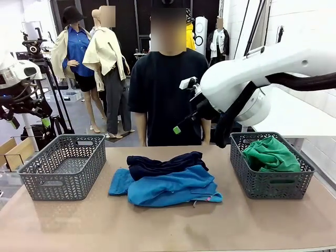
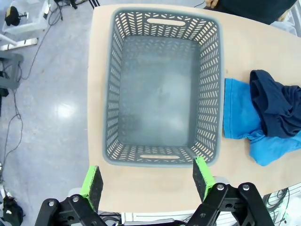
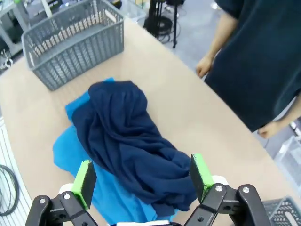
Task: Sort the tops and bottoms.
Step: Lift clothes from the center of the table with your right hand.
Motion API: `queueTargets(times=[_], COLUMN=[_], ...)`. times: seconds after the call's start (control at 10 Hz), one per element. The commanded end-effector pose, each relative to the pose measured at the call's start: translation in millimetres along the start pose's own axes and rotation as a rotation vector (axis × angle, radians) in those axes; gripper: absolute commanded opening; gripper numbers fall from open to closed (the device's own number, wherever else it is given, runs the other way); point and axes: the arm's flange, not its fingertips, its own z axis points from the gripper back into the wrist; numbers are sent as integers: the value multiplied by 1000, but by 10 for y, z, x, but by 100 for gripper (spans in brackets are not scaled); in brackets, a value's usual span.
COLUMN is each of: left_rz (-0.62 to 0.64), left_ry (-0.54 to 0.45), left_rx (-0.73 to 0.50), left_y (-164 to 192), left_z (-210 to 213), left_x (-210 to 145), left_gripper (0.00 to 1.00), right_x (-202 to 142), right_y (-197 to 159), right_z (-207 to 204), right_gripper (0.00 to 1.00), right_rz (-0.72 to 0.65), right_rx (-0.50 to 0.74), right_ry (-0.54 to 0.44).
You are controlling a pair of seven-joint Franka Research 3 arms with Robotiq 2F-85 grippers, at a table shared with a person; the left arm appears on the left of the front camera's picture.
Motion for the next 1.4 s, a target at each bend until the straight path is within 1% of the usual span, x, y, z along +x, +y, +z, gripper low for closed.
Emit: queueTargets(times=[0.0, 0.1, 0.2, 0.3, 0.4, 0.5, 0.7, 0.8, 0.9, 1.1, 1.3], left_rz=[-5, -5, -5, -5, -5, -5, -5, -5, -5, -5, -5], left_ry=[7, 7, 7, 7, 7, 7, 7, 7, 7, 7, 7], left_rx=[21, 21, 21, 21, 21, 21, 21, 21, 21, 21, 21], left_y=[16, 16, 16, 16, 16, 16, 16, 16, 16, 16, 16], left_z=[19, 19, 19, 19, 19, 19, 19, 19, 19, 19, 19], left_x=[-3, -3, -3, -3, -3, -3, -3, -3, -3, -3, -3], left_gripper=[100, 100, 100, 100, 100, 100, 100, 100, 100, 100, 100], right_x=[108, 108, 54, 128, 263, 407, 532, 508, 430, 295, 159], right_y=[-46, -46, -55, 35, 86, 113, 205, 276, 342, 417, 494], right_z=[254, 254, 136, 230, 113, -139, -595, -853, -1131, -1435, -1529], right_gripper=[100, 100, 100, 100, 100, 100, 100, 100, 100, 100, 100], right_rz=[-20, -20, -10, 79, 157, 226, 329, 369, 376, 372, 353], right_rx=[0, 0, -1, 45, 58, 109, 222, 243, 259, 233, 286], right_ry=[-60, -60, -31, 10, 96, 184, 317, 379, 433, 464, 477])
